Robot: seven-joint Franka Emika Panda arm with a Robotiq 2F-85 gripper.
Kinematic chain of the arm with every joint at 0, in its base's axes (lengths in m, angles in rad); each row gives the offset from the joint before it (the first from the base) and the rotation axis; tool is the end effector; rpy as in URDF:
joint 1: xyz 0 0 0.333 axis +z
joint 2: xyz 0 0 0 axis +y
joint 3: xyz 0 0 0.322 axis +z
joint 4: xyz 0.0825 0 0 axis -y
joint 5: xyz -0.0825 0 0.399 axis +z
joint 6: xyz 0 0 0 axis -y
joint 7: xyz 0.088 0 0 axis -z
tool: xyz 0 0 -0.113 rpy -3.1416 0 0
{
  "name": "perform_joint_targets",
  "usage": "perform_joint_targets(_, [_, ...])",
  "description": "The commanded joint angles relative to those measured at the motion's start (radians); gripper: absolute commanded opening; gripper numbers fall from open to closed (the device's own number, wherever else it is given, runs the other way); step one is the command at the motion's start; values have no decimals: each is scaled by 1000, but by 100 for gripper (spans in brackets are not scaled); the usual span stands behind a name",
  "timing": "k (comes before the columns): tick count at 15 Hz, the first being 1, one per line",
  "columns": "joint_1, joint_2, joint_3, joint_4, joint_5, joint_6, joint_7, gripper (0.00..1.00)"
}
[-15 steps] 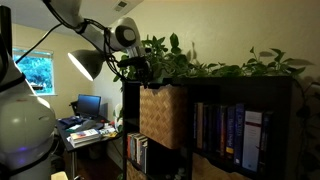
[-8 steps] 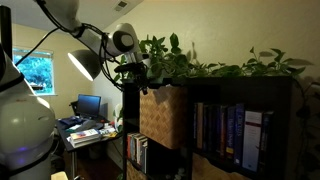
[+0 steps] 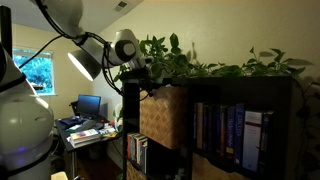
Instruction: Pull out the brown basket then put the socks one at a time in the basket then push in the basket
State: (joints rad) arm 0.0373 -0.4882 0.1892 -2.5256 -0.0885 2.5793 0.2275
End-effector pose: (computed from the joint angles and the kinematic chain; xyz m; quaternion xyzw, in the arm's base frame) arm 0.4376 0.1068 0.4947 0.9616 0.0306 0.2722 0.0171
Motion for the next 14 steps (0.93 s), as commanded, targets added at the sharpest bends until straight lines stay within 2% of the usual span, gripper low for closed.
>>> perform_joint_targets(1, [-32, 22, 10, -28, -41, 121, 12, 4])
perform_joint_targets(14, [-106, 154, 20, 35, -132, 323, 8, 3])
